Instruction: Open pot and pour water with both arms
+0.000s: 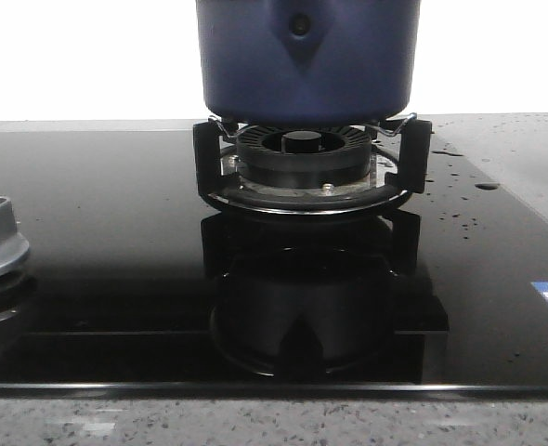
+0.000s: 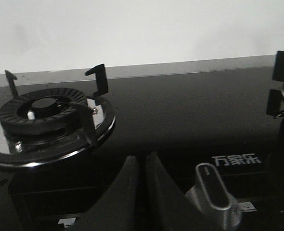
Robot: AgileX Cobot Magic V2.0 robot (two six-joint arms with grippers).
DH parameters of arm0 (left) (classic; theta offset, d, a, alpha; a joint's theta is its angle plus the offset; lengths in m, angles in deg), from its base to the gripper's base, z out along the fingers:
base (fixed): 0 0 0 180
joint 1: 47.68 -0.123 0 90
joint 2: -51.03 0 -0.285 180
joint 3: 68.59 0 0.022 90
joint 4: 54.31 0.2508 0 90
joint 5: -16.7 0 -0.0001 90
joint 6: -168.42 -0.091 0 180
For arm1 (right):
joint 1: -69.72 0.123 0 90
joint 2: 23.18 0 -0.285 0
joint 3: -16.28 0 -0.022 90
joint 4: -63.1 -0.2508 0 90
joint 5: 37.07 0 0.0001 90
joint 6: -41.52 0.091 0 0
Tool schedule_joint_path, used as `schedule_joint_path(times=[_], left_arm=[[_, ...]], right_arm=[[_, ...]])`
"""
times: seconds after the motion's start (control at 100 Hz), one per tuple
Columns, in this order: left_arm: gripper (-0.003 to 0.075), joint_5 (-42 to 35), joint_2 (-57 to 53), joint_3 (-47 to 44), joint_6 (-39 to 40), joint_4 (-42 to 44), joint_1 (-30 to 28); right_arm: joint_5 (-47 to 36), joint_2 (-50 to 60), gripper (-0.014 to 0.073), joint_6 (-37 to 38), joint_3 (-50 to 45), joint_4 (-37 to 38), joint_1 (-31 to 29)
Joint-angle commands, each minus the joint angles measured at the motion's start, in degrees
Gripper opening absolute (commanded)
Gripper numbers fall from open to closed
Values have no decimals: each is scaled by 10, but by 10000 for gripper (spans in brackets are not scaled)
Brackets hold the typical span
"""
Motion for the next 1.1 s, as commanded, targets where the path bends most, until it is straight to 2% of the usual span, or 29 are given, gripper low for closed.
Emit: schedule_joint_path(times=[0.0,0.09,0.18,0.4,0.58,1.09], left_arm=[[-20,-82,-10,-19,82,65,-1],[-20,-86,-29,-52,151,119,-1],[-20,-82,-34,-73,164,134,-1],[-20,25,-34,-73,164,128,-1],[-20,35,-34,-73,164,70,-1],[-20,35,-34,-73,164,71,-1]], right_arm=[[-17,-1,-65,1,15,-2,1],[-17,-1,-65,1,15,-2,1],[-17,-1,-65,1,15,-2,1],[-17,-1,-65,1,15,-2,1],[-17,-1,-65,1,15,-2,1],[-17,-1,-65,1,15,-2,1]])
